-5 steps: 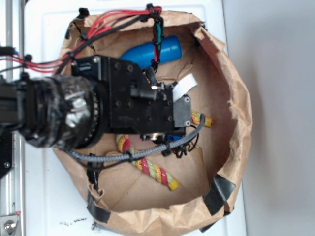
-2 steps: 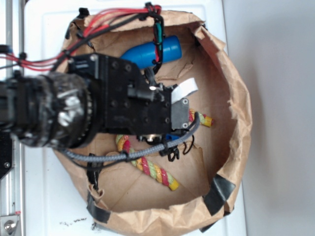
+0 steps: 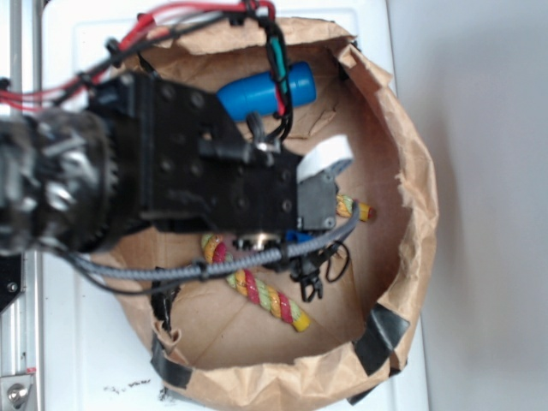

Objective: Grab the multicolored rope.

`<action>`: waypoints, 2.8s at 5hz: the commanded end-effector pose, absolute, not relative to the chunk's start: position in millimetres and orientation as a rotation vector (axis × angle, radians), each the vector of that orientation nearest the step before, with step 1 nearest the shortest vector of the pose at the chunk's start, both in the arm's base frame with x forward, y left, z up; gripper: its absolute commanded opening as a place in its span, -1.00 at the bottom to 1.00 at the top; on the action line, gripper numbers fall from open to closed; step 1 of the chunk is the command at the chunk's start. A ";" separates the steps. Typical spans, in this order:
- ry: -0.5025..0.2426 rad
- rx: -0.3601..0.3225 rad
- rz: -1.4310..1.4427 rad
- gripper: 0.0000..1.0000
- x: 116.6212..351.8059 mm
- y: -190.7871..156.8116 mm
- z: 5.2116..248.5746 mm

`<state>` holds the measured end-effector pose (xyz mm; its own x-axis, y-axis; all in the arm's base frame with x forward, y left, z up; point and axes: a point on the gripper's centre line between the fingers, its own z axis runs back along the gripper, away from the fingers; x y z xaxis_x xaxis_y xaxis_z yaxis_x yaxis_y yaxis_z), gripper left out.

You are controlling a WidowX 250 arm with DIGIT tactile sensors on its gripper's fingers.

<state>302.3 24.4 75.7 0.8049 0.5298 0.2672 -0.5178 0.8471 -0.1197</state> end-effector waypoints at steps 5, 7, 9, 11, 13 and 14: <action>-0.283 -0.210 0.505 1.00 268.6 -3.6 141.2; -0.325 -0.074 0.434 1.00 292.2 11.9 113.9; -0.323 -0.002 0.370 1.00 298.7 18.1 83.3; -0.309 -0.017 0.322 1.00 310.2 22.1 54.2; -0.273 -0.031 0.255 1.00 327.2 20.9 31.1; -0.277 -0.043 0.247 1.00 324.4 9.1 27.8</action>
